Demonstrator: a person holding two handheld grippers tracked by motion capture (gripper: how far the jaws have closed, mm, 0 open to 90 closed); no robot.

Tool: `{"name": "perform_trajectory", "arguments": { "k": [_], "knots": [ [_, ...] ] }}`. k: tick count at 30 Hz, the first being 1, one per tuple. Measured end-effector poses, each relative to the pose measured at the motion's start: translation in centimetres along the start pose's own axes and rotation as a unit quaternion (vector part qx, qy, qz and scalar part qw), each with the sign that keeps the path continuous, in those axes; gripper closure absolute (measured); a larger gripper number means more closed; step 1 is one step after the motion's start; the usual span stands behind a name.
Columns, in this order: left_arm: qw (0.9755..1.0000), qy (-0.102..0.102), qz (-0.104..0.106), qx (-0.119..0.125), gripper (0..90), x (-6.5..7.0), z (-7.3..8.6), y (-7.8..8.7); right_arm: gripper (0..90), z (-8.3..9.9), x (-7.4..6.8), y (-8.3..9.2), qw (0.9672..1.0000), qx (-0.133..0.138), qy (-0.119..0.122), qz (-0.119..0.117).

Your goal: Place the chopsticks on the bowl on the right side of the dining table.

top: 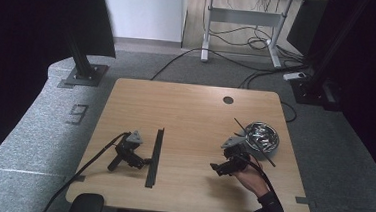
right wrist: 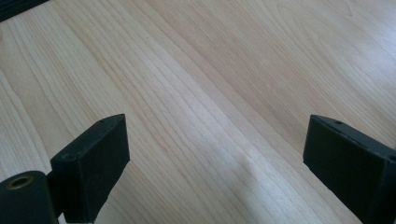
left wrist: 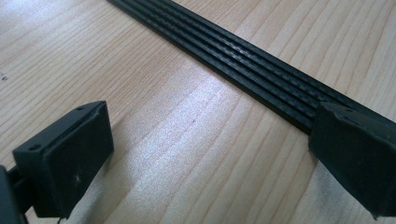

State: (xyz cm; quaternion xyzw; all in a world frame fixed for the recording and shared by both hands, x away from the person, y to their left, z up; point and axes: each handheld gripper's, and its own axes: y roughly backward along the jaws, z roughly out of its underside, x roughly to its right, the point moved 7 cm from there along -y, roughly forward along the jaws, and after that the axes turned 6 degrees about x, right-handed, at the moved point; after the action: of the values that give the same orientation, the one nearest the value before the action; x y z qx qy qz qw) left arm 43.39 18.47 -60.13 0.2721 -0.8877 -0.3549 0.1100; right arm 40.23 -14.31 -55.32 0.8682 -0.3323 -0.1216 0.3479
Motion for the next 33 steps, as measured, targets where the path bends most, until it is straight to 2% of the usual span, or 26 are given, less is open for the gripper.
{"name": "perform_trajectory", "arguments": {
  "k": [10,13,24,33],
  "knots": [
    [1.0,0.001,0.0,0.001,0.0,0.0,0.0,0.0,7.9,-0.3,-1.4,-2.3,0.9998,-0.002,0.006,-0.016],
    [1.0,0.001,0.0,0.001,0.0,0.0,0.0,0.0,7.9,-0.5,-1.9,-3.1,0.9997,-0.002,0.015,-0.022],
    [1.0,0.001,0.0,0.0,0.0,0.0,0.0,0.0,7.8,-1.9,-3.4,-5.0,0.9988,0.003,0.034,-0.035],
    [1.0,0.001,0.0,0.001,0.0,0.0,0.0,0.0,7.9,-3.2,-4.8,-6.5,0.998,-0.003,0.047,-0.043]
  ]
}}
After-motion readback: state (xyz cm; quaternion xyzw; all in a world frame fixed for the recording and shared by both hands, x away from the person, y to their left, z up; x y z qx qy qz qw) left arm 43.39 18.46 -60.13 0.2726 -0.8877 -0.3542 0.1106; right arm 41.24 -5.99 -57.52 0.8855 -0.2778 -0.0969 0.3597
